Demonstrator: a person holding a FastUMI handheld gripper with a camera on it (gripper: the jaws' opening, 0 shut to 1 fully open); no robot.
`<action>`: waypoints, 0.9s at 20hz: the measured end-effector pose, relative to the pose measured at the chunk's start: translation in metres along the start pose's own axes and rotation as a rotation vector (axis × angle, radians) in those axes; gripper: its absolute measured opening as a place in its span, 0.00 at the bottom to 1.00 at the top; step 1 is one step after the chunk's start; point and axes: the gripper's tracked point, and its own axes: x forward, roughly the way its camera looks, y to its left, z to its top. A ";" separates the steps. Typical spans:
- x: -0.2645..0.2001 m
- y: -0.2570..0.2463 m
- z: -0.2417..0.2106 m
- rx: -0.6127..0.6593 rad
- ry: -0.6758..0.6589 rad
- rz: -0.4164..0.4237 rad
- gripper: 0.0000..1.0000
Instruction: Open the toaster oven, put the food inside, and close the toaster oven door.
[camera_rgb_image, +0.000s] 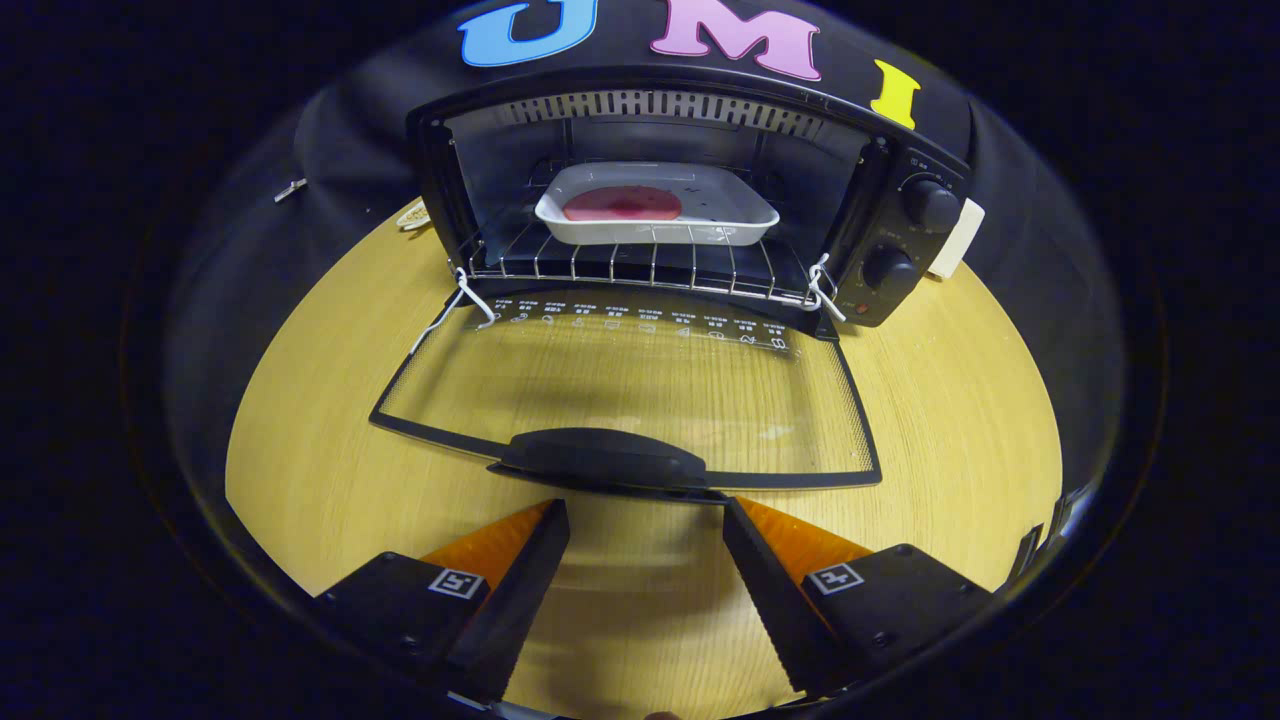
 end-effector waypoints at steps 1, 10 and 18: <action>0.000 -0.006 0.005 0.006 -0.012 -0.012 1.00; -0.025 -0.002 0.021 -0.038 -0.098 0.029 1.00; -0.074 -0.003 0.089 0.027 -0.309 0.095 1.00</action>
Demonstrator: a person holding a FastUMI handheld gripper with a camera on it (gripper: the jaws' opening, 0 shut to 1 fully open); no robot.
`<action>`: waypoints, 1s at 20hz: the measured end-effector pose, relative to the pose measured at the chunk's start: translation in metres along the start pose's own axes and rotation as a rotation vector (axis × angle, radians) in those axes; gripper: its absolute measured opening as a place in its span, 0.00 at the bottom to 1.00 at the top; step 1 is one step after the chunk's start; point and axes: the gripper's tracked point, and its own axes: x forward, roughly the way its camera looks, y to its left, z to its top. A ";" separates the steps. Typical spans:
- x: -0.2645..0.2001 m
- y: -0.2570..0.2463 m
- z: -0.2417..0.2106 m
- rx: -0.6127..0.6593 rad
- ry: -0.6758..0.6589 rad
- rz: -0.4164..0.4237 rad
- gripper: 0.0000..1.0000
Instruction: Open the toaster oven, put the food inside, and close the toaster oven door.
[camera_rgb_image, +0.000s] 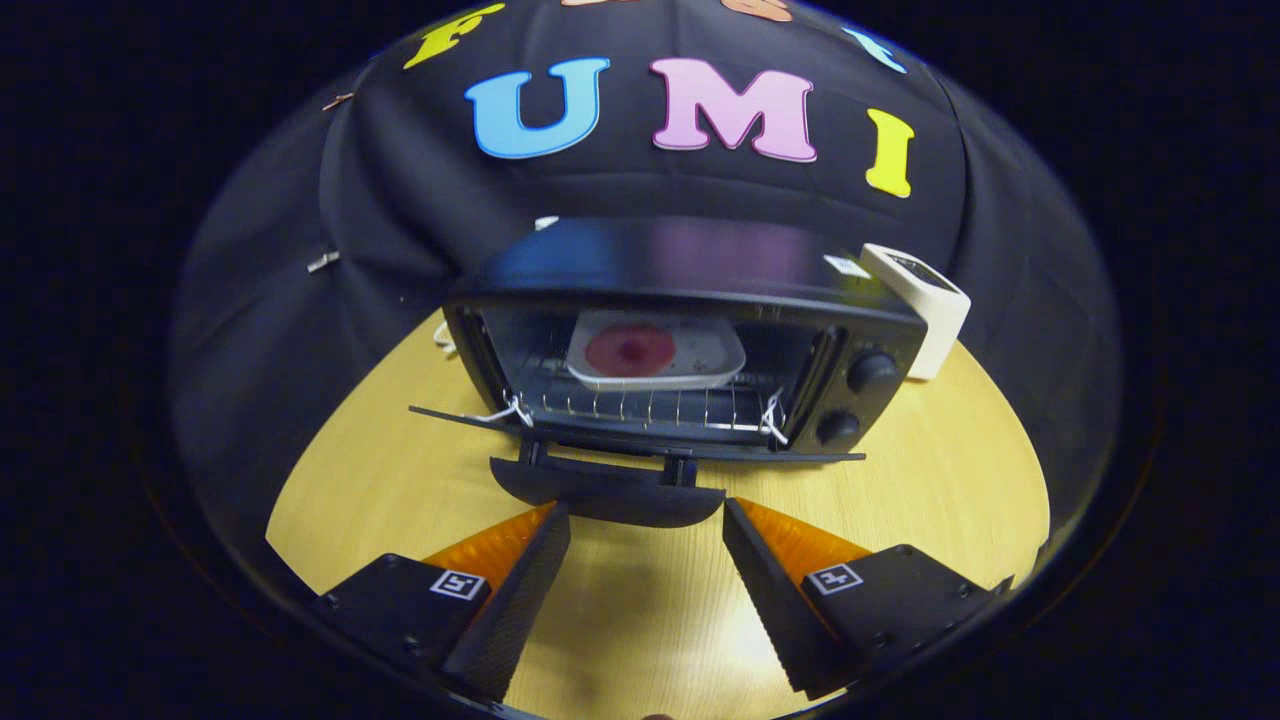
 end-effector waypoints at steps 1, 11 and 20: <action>0.003 -0.001 0.014 -0.002 -0.021 -0.002 1.00; -0.057 -0.056 0.141 -0.051 -0.350 -0.023 1.00; -0.163 -0.159 0.198 -0.062 -0.584 -0.174 0.98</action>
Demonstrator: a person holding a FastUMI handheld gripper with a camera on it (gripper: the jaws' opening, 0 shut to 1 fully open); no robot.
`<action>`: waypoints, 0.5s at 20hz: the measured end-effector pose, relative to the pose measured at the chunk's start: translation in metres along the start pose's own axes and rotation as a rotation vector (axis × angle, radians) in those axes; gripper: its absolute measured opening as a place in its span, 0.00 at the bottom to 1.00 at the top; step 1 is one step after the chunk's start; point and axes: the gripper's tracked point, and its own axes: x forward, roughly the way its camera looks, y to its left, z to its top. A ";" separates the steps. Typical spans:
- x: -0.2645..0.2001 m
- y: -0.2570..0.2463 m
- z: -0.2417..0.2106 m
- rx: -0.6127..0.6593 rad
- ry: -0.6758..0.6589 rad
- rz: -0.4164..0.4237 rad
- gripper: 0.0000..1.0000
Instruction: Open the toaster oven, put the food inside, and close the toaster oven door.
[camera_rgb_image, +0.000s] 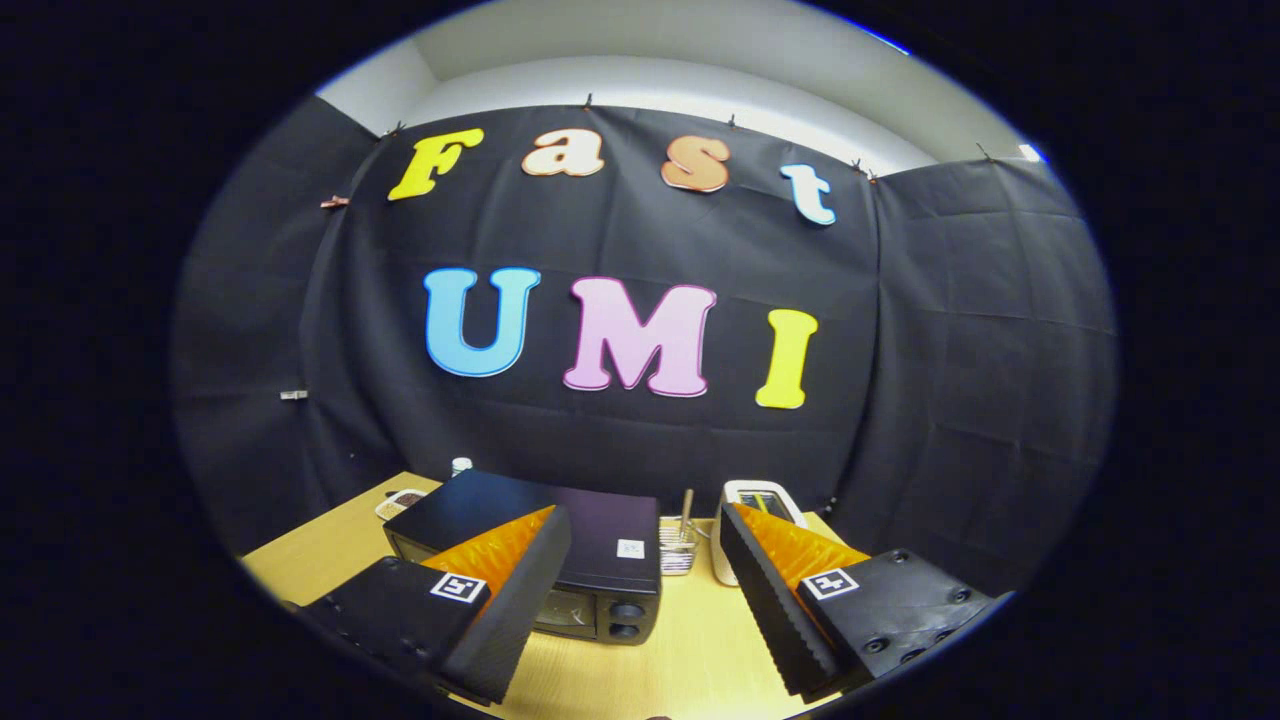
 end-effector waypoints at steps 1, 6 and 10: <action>-0.009 -0.010 0.004 0.018 -0.004 -0.013 0.98; -0.045 -0.030 0.006 0.062 -0.015 -0.018 0.98; -0.053 -0.032 0.007 0.055 -0.026 -0.024 0.98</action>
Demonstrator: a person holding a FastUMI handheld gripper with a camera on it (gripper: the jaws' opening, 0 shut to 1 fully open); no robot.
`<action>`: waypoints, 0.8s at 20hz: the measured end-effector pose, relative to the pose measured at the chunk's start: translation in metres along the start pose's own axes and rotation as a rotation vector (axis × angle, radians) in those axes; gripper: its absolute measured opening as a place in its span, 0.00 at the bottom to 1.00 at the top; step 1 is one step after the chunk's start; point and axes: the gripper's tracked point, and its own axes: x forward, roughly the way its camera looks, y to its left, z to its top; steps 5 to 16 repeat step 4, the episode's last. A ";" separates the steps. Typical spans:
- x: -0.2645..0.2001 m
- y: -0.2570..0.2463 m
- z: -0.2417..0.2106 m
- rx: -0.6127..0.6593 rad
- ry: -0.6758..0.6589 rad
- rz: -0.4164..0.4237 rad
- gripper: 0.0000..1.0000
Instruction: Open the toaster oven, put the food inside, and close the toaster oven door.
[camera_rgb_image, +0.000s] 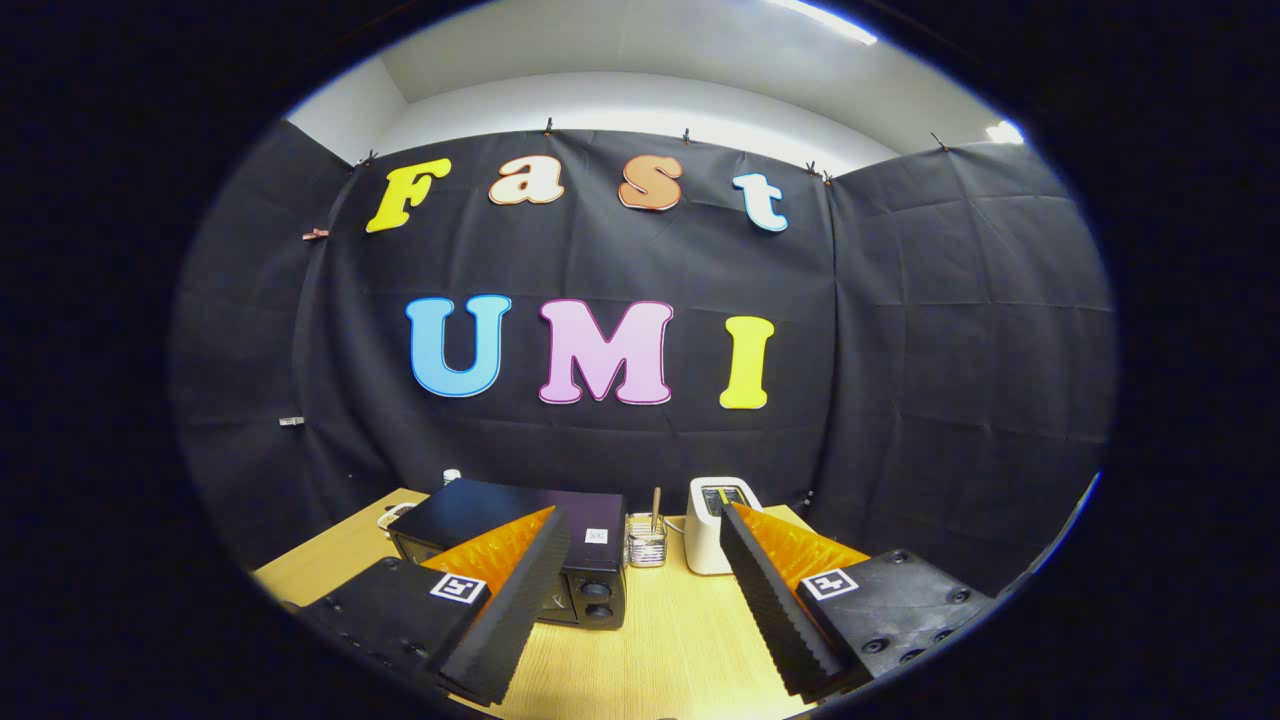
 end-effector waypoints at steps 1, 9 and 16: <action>0.000 0.002 -0.001 0.002 0.004 0.003 0.98; 0.002 0.009 -0.001 0.011 0.007 0.016 0.98; 0.002 0.009 -0.001 0.011 0.007 0.016 0.98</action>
